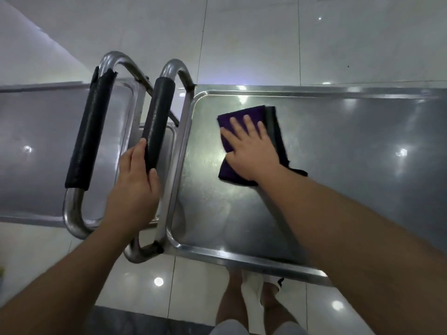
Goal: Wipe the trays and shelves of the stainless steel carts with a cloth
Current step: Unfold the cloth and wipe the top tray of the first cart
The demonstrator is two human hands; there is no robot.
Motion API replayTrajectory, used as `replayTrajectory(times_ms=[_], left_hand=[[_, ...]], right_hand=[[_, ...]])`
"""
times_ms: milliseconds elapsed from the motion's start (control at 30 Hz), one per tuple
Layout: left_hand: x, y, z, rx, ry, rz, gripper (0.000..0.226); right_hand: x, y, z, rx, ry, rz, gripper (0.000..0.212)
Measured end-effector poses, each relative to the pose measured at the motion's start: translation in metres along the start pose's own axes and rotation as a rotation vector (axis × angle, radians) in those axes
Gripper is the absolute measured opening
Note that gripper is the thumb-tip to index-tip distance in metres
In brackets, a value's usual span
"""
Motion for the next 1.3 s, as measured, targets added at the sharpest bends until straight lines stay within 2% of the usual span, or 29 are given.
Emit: replayTrajectory(times_ms=[100, 233, 333, 400, 467, 633, 733, 833, 900, 1000, 1133, 1233, 1300], left_hand=[[0.0, -0.001, -0.002, 0.006, 0.013, -0.009, 0.062], [-0.001, 0.0, -0.002, 0.012, 0.005, 0.007, 0.062], [-0.001, 0.001, -0.001, -0.008, 0.004, 0.011, 0.062], [-0.001, 0.0, 0.0, -0.005, -0.003, 0.006, 0.061], [-0.001, 0.001, 0.001, 0.001, -0.011, 0.009, 0.061], [0.0, 0.0, 0.002, 0.0, -0.014, 0.02, 0.063], [0.0, -0.001, 0.002, -0.002, -0.018, 0.008, 0.062], [0.0, -0.001, -0.001, -0.003, -0.013, 0.004, 0.062], [0.001, -0.001, -0.002, -0.006, -0.005, 0.01, 0.062], [0.002, -0.001, -0.003, -0.009, 0.008, 0.013, 0.062], [0.002, -0.001, -0.006, -0.022, 0.042, -0.001, 0.063], [0.002, -0.001, -0.004, -0.03, 0.038, -0.006, 0.063], [0.002, -0.001, -0.004, -0.033, 0.042, -0.009, 0.062]], right_hand=[[-0.015, -0.022, -0.091, 0.015, 0.21, -0.095, 0.068], [-0.049, -0.046, -0.216, 0.045, 0.475, -0.14, 0.069], [-0.07, -0.05, -0.253, 0.089, 0.598, -0.161, 0.068], [-0.071, -0.047, -0.238, 0.109, 0.6, -0.187, 0.067], [-0.066, -0.039, -0.194, 0.102, 0.513, -0.186, 0.066], [-0.066, 0.017, -0.008, 0.059, 0.156, -0.079, 0.072], [-0.079, 0.054, 0.09, 0.079, -0.065, -0.003, 0.068], [-0.088, 0.066, 0.11, 0.047, -0.169, 0.006, 0.064], [-0.087, 0.059, 0.079, 0.059, -0.083, -0.051, 0.064], [-0.083, 0.028, -0.015, 0.086, 0.29, -0.227, 0.065], [-0.068, -0.002, -0.111, 0.14, 0.672, -0.223, 0.068], [-0.047, -0.009, -0.106, 0.185, 0.738, -0.223, 0.069], [-0.029, -0.004, -0.063, 0.138, 0.618, -0.202, 0.07]])
Point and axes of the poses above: each hand's wrist, its own x-axis towards the middle knuckle, its own y-axis out of the palm, z = x × y, the point moved 10 cm from there along x, towards the middle knuckle, and after that the axes turned 3 degrees about x, right-handed, at the moved point
